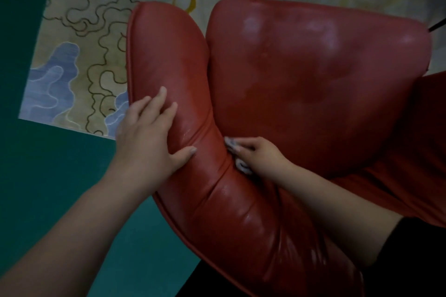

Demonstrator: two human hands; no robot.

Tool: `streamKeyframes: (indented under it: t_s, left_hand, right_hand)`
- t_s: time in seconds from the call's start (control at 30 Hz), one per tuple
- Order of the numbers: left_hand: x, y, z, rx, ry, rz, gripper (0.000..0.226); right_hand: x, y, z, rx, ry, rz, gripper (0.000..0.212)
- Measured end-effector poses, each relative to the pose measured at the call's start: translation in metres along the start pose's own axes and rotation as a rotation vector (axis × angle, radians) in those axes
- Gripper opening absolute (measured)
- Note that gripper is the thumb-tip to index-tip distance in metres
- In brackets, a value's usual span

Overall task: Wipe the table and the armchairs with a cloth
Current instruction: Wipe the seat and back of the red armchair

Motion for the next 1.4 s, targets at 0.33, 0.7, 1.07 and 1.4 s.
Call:
streamKeyframes:
  t_s: [0.33, 0.7, 1.07, 1.4]
  left_hand:
    - [0.018, 0.022, 0.041, -0.003, 0.138, -0.113, 0.085]
    - [0.038, 0.045, 0.077, -0.008, 0.246, -0.174, 0.088]
    - [0.037, 0.045, 0.073, 0.016, 0.266, -0.177, 0.084]
    - [0.043, 0.029, 0.059, 0.063, 0.244, -0.121, 0.078]
  right_hand:
    - [0.009, -0.026, 0.047, 0.373, 0.127, -0.049, 0.027]
    - [0.021, -0.017, 0.041, 0.205, 0.011, -0.047, 0.027]
    - [0.025, -0.019, 0.025, 0.128, -0.034, -0.042, 0.027]
    - [0.033, -0.032, 0.048, 0.527, 0.115, 0.003, 0.032]
Point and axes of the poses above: each hand's wrist, its own x-axis away from the middle knuckle, its own y-axis out of the palm, z = x × y, the point moved 8 cm from there along -x, towards the middle knuckle, and after that the axes turned 1 degree about y, right-handed, at the moved point
